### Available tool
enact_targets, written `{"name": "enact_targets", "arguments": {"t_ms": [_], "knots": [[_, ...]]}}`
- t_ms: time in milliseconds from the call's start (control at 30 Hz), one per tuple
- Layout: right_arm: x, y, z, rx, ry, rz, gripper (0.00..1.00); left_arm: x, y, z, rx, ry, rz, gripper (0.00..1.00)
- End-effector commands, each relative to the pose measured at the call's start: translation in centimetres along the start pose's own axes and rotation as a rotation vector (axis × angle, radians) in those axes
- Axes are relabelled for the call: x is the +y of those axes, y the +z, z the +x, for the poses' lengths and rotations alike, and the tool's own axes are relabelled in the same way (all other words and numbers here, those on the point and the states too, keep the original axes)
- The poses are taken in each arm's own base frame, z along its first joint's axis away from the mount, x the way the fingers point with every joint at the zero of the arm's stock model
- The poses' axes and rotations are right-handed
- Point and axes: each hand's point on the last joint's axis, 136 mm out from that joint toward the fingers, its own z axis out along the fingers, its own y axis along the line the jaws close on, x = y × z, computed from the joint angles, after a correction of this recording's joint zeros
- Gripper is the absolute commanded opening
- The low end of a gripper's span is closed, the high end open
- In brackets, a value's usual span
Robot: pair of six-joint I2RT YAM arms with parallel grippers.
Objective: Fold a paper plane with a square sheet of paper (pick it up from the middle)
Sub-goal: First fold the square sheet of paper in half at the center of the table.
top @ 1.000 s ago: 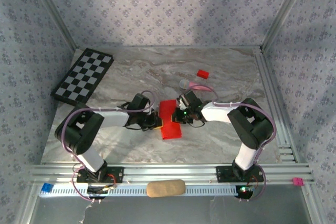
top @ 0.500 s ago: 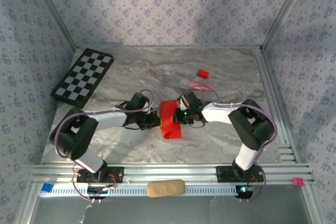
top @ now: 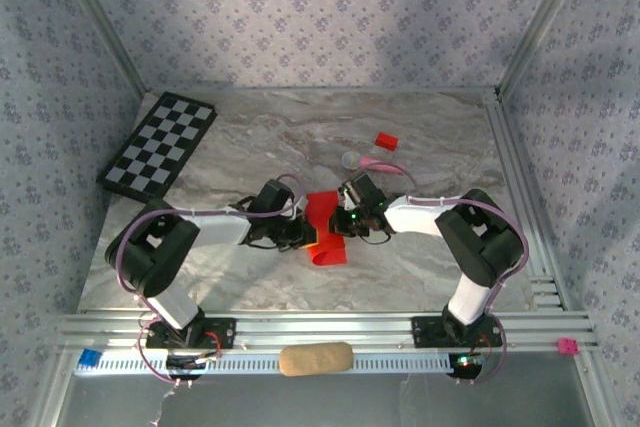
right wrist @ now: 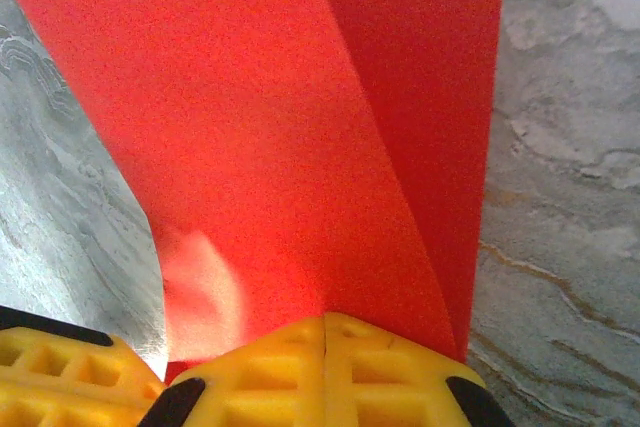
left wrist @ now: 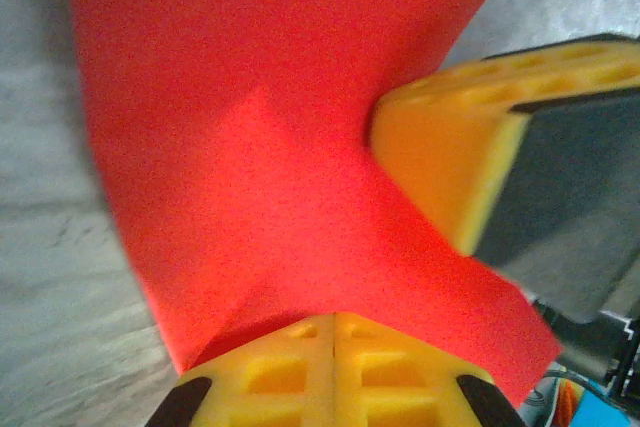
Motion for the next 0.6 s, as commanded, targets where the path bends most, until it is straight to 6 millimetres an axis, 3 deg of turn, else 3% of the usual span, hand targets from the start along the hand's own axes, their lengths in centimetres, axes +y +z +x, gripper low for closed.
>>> {"name": "enact_targets", "arguments": {"t_ms": [0, 67, 167, 300, 467, 567], "knots": [[-4.6, 0.4, 3.3, 0.086, 0.062, 0.165, 0.00, 3.8, 0.3, 2.1, 0.046, 0.004, -0.115, 0.01], [-4.9, 0.5, 3.7, 0.093, 0.069, 0.169, 0.00, 6.1, 0.3, 3.3, 0.073, 0.005, -0.187, 0.00], [-5.1, 0.6, 3.8, 0.090, 0.075, 0.164, 0.00, 6.3, 0.2, 3.7, 0.075, 0.008, -0.181, 0.00], [-4.9, 0.5, 3.7, 0.087, 0.074, 0.162, 0.00, 3.4, -1.2, 2.2, 0.000, 0.031, -0.118, 0.02], [-4.7, 0.2, 3.6, 0.080, 0.069, 0.161, 0.00, -1.7, -2.9, 0.4, -0.071, 0.064, 0.011, 0.06], [-4.7, 0.1, 3.5, 0.077, 0.069, 0.161, 0.00, -2.5, -2.4, 0.4, -0.059, 0.055, 0.037, 0.09]]}}
